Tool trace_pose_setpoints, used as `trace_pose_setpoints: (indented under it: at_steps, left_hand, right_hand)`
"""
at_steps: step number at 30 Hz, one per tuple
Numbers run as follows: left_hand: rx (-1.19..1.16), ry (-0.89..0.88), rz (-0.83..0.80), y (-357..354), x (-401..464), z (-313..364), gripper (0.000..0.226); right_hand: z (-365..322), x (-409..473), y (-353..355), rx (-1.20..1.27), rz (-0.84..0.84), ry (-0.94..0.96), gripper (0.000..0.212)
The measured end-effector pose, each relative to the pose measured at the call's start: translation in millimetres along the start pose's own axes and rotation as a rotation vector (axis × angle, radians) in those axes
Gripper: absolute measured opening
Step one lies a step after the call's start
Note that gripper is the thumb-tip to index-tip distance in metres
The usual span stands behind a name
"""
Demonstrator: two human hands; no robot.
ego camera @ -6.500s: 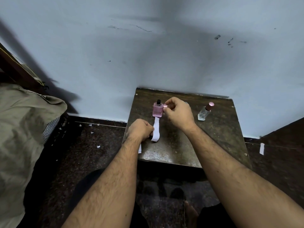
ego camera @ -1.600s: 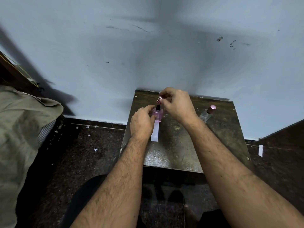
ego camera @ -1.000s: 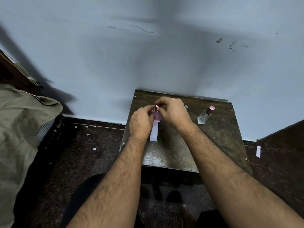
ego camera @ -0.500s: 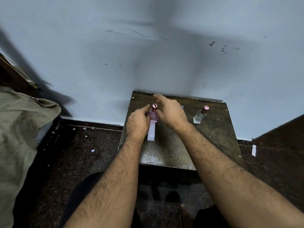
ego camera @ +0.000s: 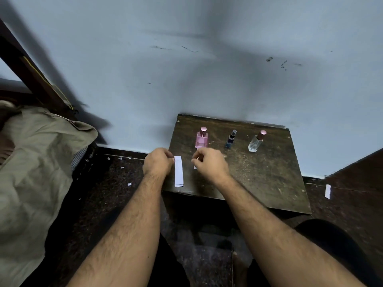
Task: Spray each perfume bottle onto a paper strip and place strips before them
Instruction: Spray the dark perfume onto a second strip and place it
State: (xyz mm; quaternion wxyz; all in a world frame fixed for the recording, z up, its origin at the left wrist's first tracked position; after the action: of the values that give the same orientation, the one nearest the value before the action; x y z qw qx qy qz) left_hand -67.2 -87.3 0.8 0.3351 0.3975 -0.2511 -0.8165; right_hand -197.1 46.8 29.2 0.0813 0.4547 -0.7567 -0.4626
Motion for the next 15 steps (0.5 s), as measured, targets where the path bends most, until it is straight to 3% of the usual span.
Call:
trace_pose_setpoints:
  at_steps: [6,10,15]
  left_hand:
    - [0.009,0.052,-0.064,-9.5,-13.5,-25.7,0.017]
    - [0.066,0.044,-0.112,-18.4,-23.5,-28.9,0.016]
    - [0.149,0.025,-0.098,-20.4,-27.8,-25.0,0.025]
  right_hand:
    - [4.0,-8.6,-50.0,0.007,-0.127,-0.038,0.008]
    - [-7.0,-9.7,-63.3,-0.107,-0.192,0.016,0.034]
    - [-10.1,-7.4,-68.0,-0.224,-0.209,0.045,0.032]
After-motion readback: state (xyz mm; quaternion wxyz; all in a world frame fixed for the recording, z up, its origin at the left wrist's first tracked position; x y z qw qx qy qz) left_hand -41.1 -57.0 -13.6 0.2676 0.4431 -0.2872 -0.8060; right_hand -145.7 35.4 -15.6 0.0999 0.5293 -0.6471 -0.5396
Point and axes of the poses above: each hand's wrist, its own x-axis towards the middle knuckle, its own y-axis out of the back of the hand, z = x × y, the point moved 8 cm from there along x, towards the middle knuckle, and after that the axes turned 12 degrees about -z, right-handed, at the moved point
